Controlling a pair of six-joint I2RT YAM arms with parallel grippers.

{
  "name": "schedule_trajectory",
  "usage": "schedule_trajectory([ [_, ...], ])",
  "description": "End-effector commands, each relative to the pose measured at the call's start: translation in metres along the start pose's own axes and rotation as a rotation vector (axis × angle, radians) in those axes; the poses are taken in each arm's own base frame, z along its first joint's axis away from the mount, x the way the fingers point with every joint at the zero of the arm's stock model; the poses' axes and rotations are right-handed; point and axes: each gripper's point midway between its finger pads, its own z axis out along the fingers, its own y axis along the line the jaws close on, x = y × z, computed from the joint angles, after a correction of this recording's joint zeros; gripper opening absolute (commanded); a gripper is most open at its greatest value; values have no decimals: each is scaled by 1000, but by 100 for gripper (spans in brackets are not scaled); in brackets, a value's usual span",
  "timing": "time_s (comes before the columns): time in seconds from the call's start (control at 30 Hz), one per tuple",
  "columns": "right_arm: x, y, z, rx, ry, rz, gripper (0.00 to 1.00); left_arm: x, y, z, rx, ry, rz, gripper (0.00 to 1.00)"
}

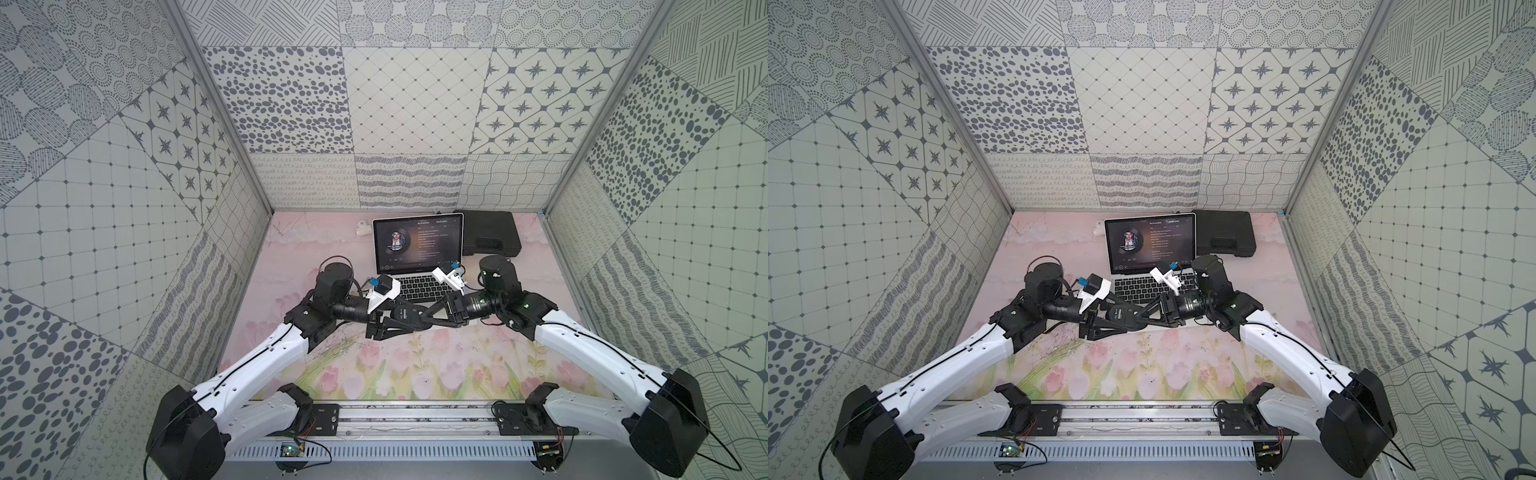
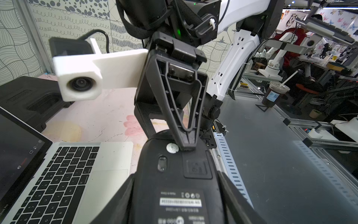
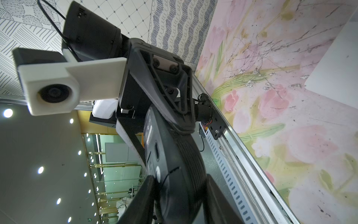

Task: Remove the wireless mouse receiver from the laptop
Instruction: Close the lid on the mouse.

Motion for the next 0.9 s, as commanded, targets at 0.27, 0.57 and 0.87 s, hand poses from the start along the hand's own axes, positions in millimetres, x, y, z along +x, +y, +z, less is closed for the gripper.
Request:
schedule_trajectory([
  [0.27,4,-2,38,11,48,-71,42,-47,2,-5,-25,-142,147,0],
  [0.57,-3,6,53,-39,47,-80,42,-44,2,-4,-23,-135,147,0],
  [0.87,-12,19,43,-109,-3,-69,40,-30,8,-5,-72,-67,175,0],
])
